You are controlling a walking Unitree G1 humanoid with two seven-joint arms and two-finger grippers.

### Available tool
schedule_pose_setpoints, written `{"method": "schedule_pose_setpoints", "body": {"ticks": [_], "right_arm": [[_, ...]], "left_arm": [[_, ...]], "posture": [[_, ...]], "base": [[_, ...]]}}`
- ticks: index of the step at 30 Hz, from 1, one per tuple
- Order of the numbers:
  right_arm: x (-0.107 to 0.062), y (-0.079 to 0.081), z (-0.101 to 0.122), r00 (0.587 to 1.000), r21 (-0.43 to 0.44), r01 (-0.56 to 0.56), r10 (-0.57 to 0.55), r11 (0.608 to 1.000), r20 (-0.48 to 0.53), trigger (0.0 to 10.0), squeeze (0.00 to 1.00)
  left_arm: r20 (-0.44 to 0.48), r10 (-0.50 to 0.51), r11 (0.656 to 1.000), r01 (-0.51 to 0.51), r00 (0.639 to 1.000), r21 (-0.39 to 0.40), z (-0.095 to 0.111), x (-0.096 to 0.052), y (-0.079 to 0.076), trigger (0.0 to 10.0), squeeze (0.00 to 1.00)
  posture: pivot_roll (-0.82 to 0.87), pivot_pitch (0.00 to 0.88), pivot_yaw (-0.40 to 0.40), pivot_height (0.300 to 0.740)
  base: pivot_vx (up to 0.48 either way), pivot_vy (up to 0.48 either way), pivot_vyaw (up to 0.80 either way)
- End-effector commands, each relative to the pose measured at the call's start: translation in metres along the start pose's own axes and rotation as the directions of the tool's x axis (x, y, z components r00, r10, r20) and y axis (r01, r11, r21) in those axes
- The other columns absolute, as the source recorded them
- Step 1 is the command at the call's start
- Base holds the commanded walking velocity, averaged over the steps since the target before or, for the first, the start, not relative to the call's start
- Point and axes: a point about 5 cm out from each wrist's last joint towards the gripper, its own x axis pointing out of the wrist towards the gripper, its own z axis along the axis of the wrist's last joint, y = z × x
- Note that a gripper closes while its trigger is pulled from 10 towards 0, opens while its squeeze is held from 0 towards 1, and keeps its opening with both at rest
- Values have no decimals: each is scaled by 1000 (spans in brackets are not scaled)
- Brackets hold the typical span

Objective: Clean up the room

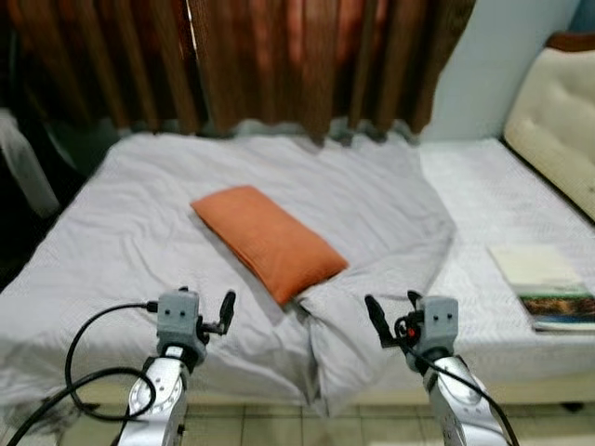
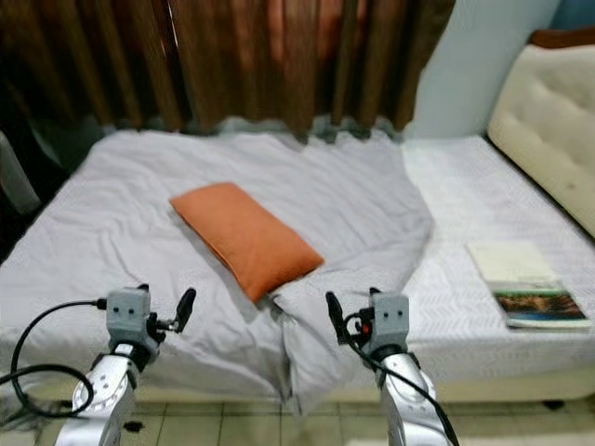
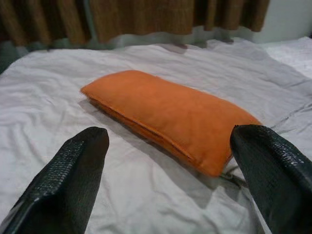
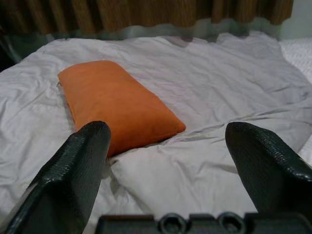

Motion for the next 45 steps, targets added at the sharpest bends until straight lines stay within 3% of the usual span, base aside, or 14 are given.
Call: {"method": "schedule_pose_setpoints", "body": {"ticks": [1,9,18,37,45], "right_arm": [[-3,-10,-4,999,8,38,-38,999,-18,10000,0],[-2,-9,-3,1000,-11,21,-21,1000,-19,10000,0],[-3,-10,-4,999,-9,31,-31,999,-20,10000,0],[-2,-8,-5,1000,-4,10,-10,1000,-30,10000,0],[22,-2,7,995,10,-74,74,997,-66,10000,0]], "left_arm": [[7,-32,999,32,999,4,3,5,-7,10000,0],[0,-59,998,59,998,24,4,9,-7,10000,0],[-6,-68,997,68,998,22,2,9,-9,10000,0],[-7,-58,998,59,998,2,1,7,-11,10000,0],[-26,-60,998,60,998,5,-1,4,-14,10000,0]], "posture": [[-33,0,-4,740],[-33,0,-4,740],[-39,0,-2,740],[-33,6,-4,740],[-29,34,-2,740]], "base": [[454,0,0],[465,0,0],[469,0,-767],[469,0,0],[59,0,0]]}}
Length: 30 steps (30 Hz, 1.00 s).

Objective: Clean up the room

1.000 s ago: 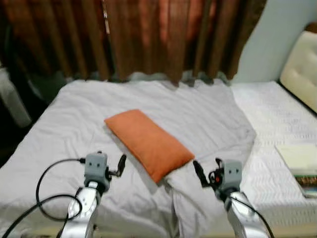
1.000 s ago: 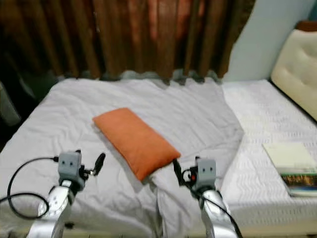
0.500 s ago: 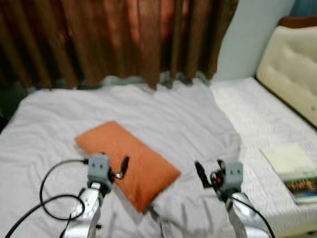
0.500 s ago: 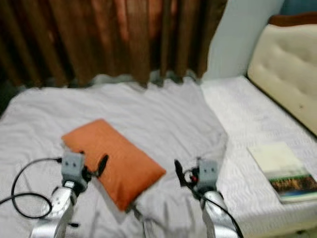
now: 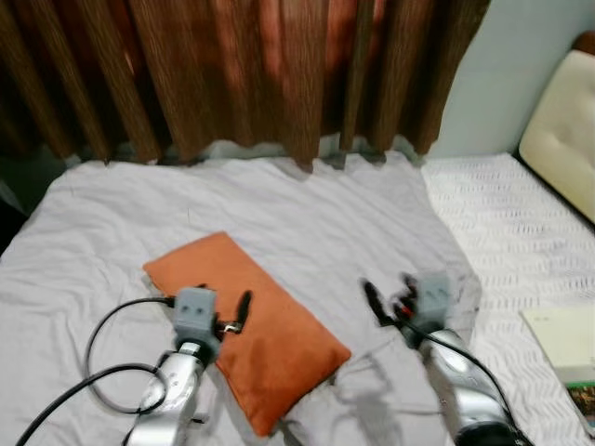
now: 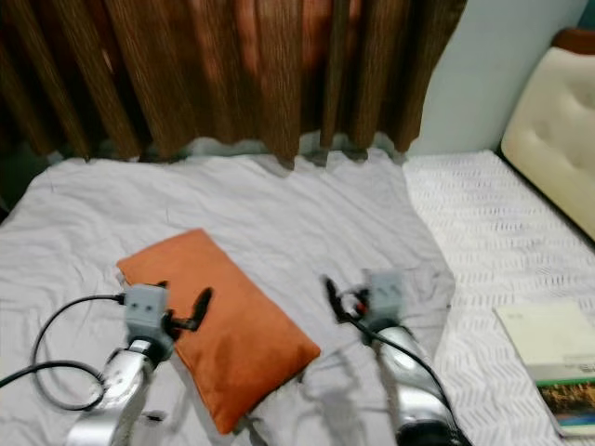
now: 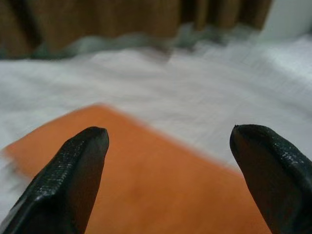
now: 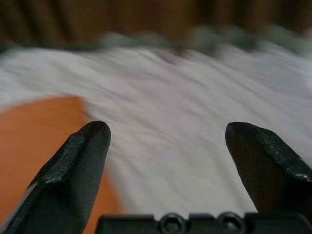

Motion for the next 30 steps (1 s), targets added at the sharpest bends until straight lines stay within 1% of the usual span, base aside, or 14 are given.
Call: {"method": "schedule_pose_setpoints", "body": {"ticks": [1,5,8,9,11,14,16,17,19,20,22,26,27,30], "right_arm": [[-9,-10,-17,996,28,25,-22,999,-81,10000,0],[1,-8,-17,994,109,28,-16,994,-107,10000,0],[14,-11,-12,992,160,39,-19,986,-125,10000,0],[14,-11,-12,992,160,39,-19,986,-125,10000,0],[23,-13,-5,992,159,47,-28,986,-124,10000,0],[27,-14,-2,992,155,54,-35,986,-125,10000,0],[38,-10,5,990,168,63,-41,984,-134,10000,0],[41,-8,7,990,179,65,-40,982,-136,10000,0],[41,-8,7,990,179,65,-40,982,-136,10000,0],[50,2,12,991,228,63,-33,972,-132,10000,0],[55,8,15,992,258,61,-29,964,-126,10000,0],[62,18,19,991,278,64,-29,959,-128,10000,0],[62,18,19,991,278,64,-29,959,-128,10000,0],[69,28,27,993,277,51,-20,959,-115,10000,0]], "left_arm": [[3,-19,1000,19,1000,8,1,1,-7,10000,0],[11,-14,1000,14,1000,15,4,-1,-5,10000,0],[-2,-5,1000,5,1000,20,8,2,4,10000,0],[-2,-5,1000,5,1000,20,8,2,4,10000,0],[2,14,1000,-14,1000,15,13,-1,15,10000,0],[8,4,1000,-4,1000,13,17,-4,18,10000,0],[2,-93,994,93,996,56,26,-18,23,10000,0],[-7,-134,988,134,991,73,30,-25,25,10000,0],[-7,-134,988,134,991,73,30,-25,25,10000,0],[-102,-200,968,213,974,130,34,-61,43,10000,0],[-168,-207,961,232,964,150,36,-88,52,10000,0],[-201,-156,971,188,967,149,40,-123,56,10000,0],[-201,-156,971,188,967,149,40,-123,56,10000,0],[-169,-117,982,140,979,129,47,-142,43,10000,0]], "posture": [[-17,37,-4,740],[-1,45,-5,740],[23,66,-7,740],[23,66,-7,740],[51,133,4,740],[58,145,7,740],[127,250,26,740],[127,250,26,740],[127,250,26,740],[221,379,46,740],[249,417,53,740],[301,509,59,740],[301,509,59,740],[312,549,53,740]], "base": [[0,0,0],[0,0,0],[0,0,0],[0,0,0],[0,0,0],[0,0,0],[0,0,0],[0,0,0],[0,0,0],[0,0,0],[0,0,0],[0,0,0],[0,0,0],[0,0,0]]}}
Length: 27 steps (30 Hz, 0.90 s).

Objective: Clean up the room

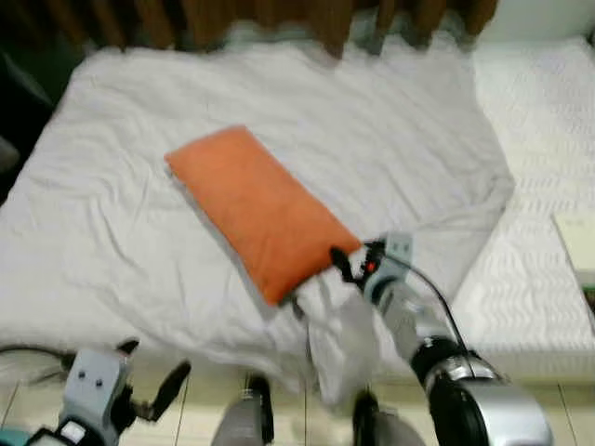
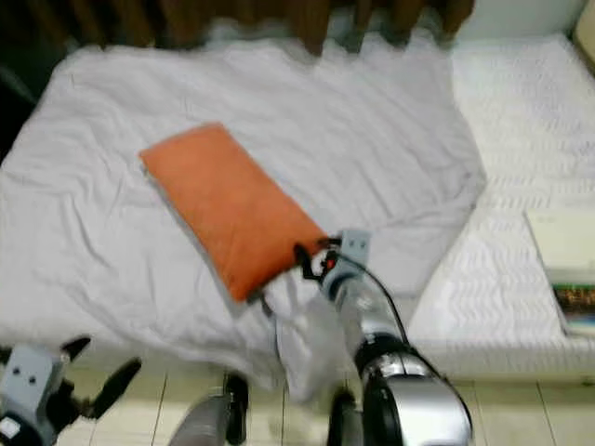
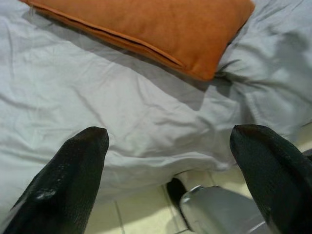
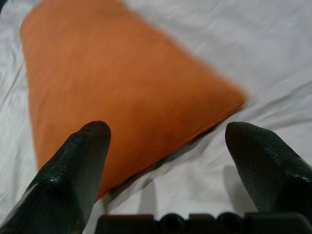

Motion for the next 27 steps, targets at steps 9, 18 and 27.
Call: {"method": "schedule_pose_setpoints", "body": {"ticks": [9,18,27], "right_arm": [[7,17,21,994,-161,-1,19,987,109,10000,0],[7,15,29,984,-70,5,7,998,176,10000,0],[17,44,32,988,149,-64,41,987,151,10000,0]], "left_arm": [[46,26,998,-23,999,-62,14,-15,-35,10000,0],[108,17,990,-2,994,-140,29,-10,-65,10000,0],[64,68,988,-58,996,-144,38,-41,-71,10000,0]], "posture": [[267,537,20,740],[267,553,28,740],[355,615,33,740]], "base": [[0,0,0],[0,0,0],[0,0,0]]}}
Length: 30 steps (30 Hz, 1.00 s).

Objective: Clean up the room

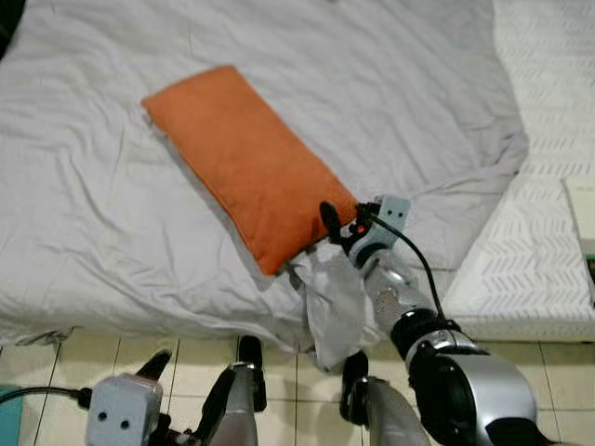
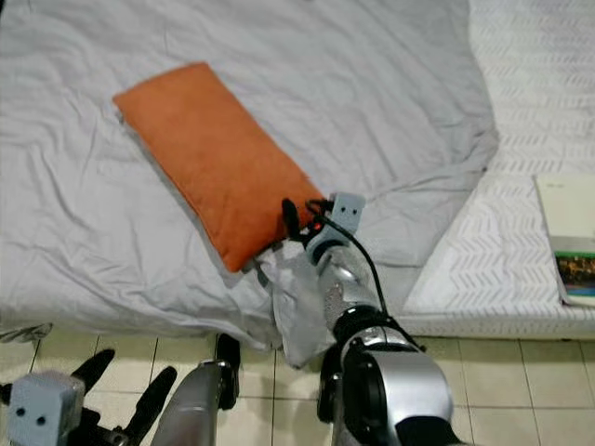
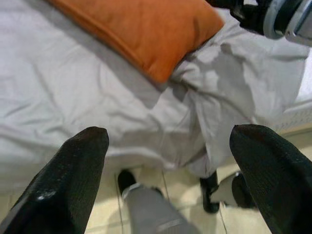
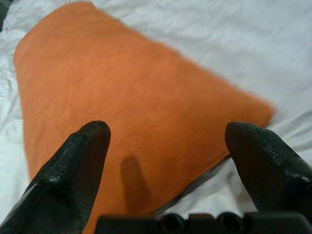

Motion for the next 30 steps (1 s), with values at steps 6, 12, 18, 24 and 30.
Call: {"method": "schedule_pose_setpoints", "body": {"ticks": [6,12,18,24,30], "right_arm": [[5,20,-12,997,162,25,-12,986,-80,10000,0],[8,33,-15,993,211,37,-12,977,-117,8902,0],[6,44,-28,984,216,21,18,976,-178,0,0],[4,54,-36,978,279,7,52,960,-200,0,0],[2,59,-43,970,313,-20,95,950,-226,0,0]], "left_arm": [[-28,40,999,-40,999,-2,10,-17,-7,10000,0],[-47,55,998,-56,997,-13,11,-25,-12,10000,0],[-55,70,997,-72,996,-28,9,-30,-17,10000,0],[-68,71,996,-74,995,-46,7,-31,-23,10000,0],[-61,69,996,-72,996,-55,8,-29,-25,10000,0]], "posture": [[370,660,25,740],[381,686,16,740],[386,696,10,740],[375,698,0,740],[365,692,-9,740]], "base": [[0,0,0],[0,0,0],[0,0,0],[0,0,0],[0,0,0]]}}
